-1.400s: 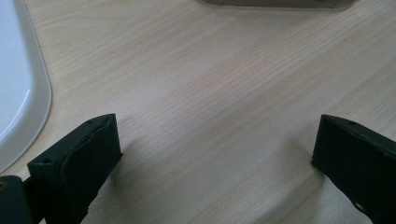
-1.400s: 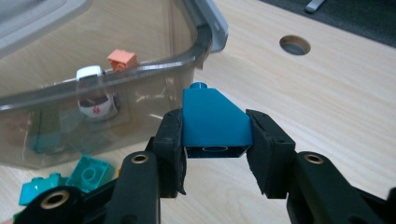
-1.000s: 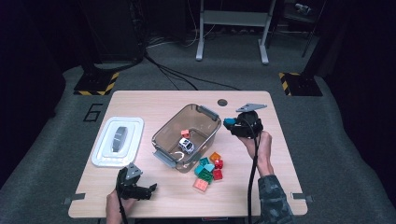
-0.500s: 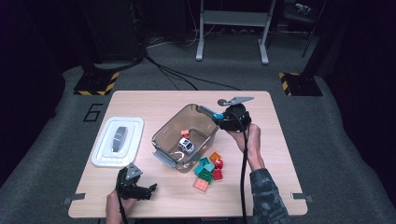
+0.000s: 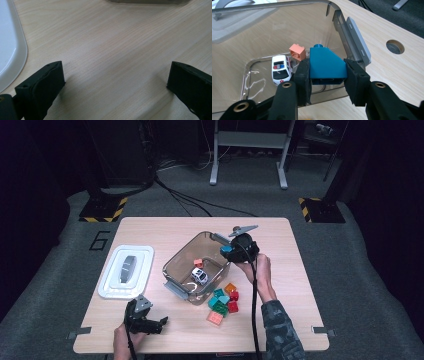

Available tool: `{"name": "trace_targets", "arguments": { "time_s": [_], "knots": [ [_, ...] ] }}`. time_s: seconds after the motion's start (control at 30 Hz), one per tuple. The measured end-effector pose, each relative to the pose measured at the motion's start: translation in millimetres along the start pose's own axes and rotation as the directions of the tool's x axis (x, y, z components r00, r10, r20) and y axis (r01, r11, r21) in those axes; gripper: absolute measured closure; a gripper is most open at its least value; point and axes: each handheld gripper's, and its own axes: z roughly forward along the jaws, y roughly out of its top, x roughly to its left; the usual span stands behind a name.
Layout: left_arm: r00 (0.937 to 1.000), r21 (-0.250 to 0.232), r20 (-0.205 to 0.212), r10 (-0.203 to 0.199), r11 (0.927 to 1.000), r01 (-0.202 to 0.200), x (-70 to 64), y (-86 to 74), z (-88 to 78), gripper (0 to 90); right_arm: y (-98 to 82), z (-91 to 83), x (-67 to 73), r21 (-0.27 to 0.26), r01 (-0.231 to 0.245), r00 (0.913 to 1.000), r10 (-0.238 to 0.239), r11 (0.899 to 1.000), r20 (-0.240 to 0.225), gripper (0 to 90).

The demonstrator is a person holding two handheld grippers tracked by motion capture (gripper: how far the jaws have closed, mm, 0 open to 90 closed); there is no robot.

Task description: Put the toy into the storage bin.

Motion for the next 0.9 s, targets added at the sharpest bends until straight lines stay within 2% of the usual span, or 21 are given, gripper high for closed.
{"name": "trace_targets", "arguments": {
  "time_s": [0.2, 0.3, 0.5, 0.57, 0.63, 0.73, 0.8, 0.9],
  "knots": [
    [1.0, 0.0, 0.0, 0.0, 1.0, 0.0, 0.0, 0.0, 0.0, 0.7, -3.1, 1.1, -1.9, 0.006, 0.012, 0.9999, -0.012, 1.0, 0.009, 58.5],
    [1.0, 0.0, 0.0, 0.0, 1.0, 0.0, 0.0, 0.0, 0.0, 0.7, -3.4, 1.6, -0.9, 0.006, 0.003, 0.9999, -0.003, 1.0, 0.013, 57.4],
    [1.0, -0.001, -0.002, 0.0, 1.0, 0.0, -0.2, 0.0, 0.0, 0.8, -4.1, -3.8, 0.1, -0.017, -0.011, 0.9998, 0.012, 1.0, 0.018, 40.4],
    [1.0, 0.0, 0.0, 0.0, 1.0, 0.0, -0.2, 0.0, 0.0, 0.8, -5.9, -9.5, 1.1, -0.029, -0.038, 0.9991, 0.039, 0.999, 0.016, 35.0],
    [1.0, 0.0, 0.0, 0.0, 1.0, 0.0, 0.0, 0.0, 0.0, 0.8, -9.2, -16.6, 1.4, -0.056, -0.042, 0.9991, 0.042, 0.998, 0.01, 30.5],
    [1.0, 0.0, 0.0, 0.0, 1.0, 0.0, 0.0, 0.0, 0.0, 0.8, -14.5, -24.6, 2.8, -0.064, -0.04, 0.9991, 0.041, 0.997, 0.01, 25.9],
    [1.0, 0.0, 0.0, 0.0, 1.0, 0.0, -0.1, 0.0, 0.0, 0.8, -27.3, -33.4, 4.3, -0.062, -0.044, 0.999, 0.045, 0.997, 0.008, 20.1],
    [1.0, -0.003, -0.002, 0.001, 1.0, -0.001, -0.1, 0.0, 0.3, 0.8, -42.5, -35.4, 6.2, -0.049, -0.044, 0.999, 0.044, 0.998, 0.007, 16.8]
  ]
}}
